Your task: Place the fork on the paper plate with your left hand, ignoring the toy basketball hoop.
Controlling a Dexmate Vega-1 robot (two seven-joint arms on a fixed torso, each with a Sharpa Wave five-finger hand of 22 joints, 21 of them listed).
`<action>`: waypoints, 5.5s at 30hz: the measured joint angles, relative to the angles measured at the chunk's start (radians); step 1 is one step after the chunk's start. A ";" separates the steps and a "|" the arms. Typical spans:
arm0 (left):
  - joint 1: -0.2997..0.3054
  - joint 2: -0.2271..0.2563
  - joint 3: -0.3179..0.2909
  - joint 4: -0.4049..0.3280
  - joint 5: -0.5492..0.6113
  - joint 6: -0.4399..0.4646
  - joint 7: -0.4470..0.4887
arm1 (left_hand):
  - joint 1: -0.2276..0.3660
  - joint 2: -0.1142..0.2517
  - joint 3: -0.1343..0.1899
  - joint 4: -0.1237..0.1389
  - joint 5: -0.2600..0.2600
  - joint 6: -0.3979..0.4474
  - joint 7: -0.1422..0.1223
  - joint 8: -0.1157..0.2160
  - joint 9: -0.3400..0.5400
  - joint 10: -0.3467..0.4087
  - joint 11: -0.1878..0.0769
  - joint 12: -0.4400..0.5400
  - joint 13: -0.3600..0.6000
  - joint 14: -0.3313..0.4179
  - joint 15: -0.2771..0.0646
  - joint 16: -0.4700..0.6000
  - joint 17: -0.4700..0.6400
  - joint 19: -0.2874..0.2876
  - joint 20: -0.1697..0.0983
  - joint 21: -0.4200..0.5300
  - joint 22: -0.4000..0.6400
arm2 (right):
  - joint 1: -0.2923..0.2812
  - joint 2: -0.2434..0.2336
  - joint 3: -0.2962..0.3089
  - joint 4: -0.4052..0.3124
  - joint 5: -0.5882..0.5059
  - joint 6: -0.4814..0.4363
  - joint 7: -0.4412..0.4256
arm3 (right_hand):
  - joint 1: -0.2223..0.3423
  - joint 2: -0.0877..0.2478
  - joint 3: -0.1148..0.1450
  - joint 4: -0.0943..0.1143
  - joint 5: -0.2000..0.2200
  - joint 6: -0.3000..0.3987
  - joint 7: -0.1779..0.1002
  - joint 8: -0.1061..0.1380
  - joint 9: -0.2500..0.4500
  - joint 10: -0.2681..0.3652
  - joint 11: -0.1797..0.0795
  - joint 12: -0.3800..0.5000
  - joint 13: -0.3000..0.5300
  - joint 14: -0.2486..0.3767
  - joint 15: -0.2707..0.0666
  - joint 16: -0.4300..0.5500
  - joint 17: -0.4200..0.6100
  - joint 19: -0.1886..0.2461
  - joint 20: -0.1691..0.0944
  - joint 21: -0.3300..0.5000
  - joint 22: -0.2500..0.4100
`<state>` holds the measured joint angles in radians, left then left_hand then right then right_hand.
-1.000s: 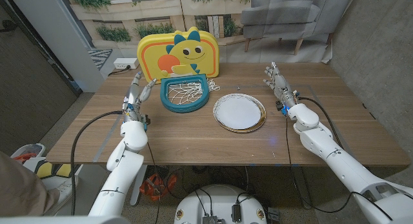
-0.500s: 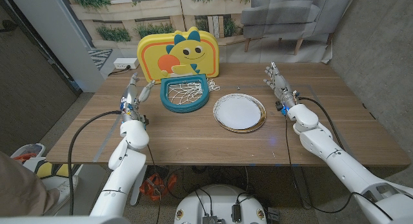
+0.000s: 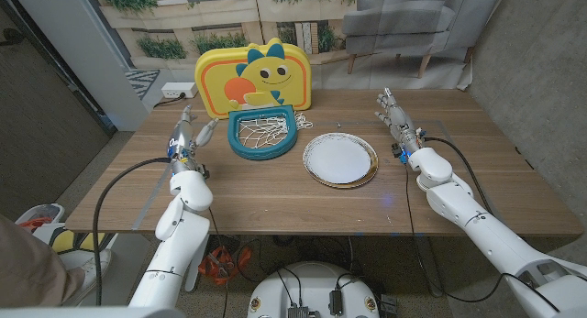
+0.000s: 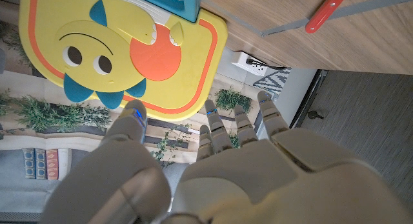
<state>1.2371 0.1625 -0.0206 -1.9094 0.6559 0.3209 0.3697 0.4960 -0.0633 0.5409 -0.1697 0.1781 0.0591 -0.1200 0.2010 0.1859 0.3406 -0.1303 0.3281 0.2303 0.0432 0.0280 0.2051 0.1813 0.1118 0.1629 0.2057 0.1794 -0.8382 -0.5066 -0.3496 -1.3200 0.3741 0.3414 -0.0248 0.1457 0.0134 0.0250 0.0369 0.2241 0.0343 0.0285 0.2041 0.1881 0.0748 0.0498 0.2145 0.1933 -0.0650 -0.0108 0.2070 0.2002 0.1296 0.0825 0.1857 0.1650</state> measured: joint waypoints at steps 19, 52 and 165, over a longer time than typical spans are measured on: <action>0.007 -0.008 0.022 -0.023 0.054 0.089 0.025 | 0.024 0.004 -0.007 0.007 0.000 -0.012 0.002 0.000 0.000 -0.011 0.011 -0.007 0.005 -0.003 0.004 0.000 0.001 -0.011 0.011 -0.008 0.000 | -0.013 -0.014 -0.006 -0.016 -0.005 0.005 -0.020 | 0.004 0.004 0.001 -0.001 0.000 0.000 0.000 0.000 0.000 0.000 0.000 0.000 0.000 0.011 0.000 0.000 0.000 0.000 0.000 0.000 0.000; 0.005 -0.012 0.019 -0.011 0.044 0.105 0.045 | 0.002 -0.008 -0.037 0.028 0.000 -0.007 0.008 0.000 0.003 -0.011 0.010 -0.015 0.014 0.008 0.008 0.000 0.003 -0.007 0.014 -0.008 0.000 | -0.019 -0.021 -0.014 -0.028 -0.015 0.010 -0.049 | 0.013 -0.005 0.004 -0.004 -0.008 0.005 -0.005 0.000 0.000 0.007 0.000 0.000 0.000 0.011 0.000 0.000 0.000 0.000 0.000 0.000 0.000; 0.068 0.079 -0.071 -0.081 0.095 0.245 -0.082 | 0.037 0.022 -0.072 0.019 0.000 0.019 0.007 0.008 0.002 0.029 0.018 -0.035 0.037 0.056 -0.005 0.013 0.002 0.015 0.025 -0.002 0.000 | -0.052 -0.049 -0.028 -0.069 -0.037 -0.002 -0.093 | 0.032 0.013 0.006 -0.025 -0.015 0.016 -0.005 -0.001 0.000 0.016 -0.002 -0.004 0.005 0.018 -0.007 0.000 0.000 0.000 0.000 0.000 0.000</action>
<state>1.3051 0.2416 -0.0920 -1.9903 0.7506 0.5658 0.2873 0.5330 -0.0417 0.4688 -0.1503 0.1781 0.0779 -0.1125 0.2088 0.1882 0.3692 -0.1123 0.2933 0.2676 0.0995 0.0232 0.2186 0.1835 0.1264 0.1875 0.2039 0.1789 -0.8899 -0.5554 -0.3779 -1.3888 0.3376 0.3397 -0.1178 0.1773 0.0266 0.0309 0.0116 0.2087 0.0501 0.0232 0.2033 0.1881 0.0907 0.0482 0.2105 0.1978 -0.0473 -0.0180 0.2069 0.2005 0.1293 0.0826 0.1857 0.1649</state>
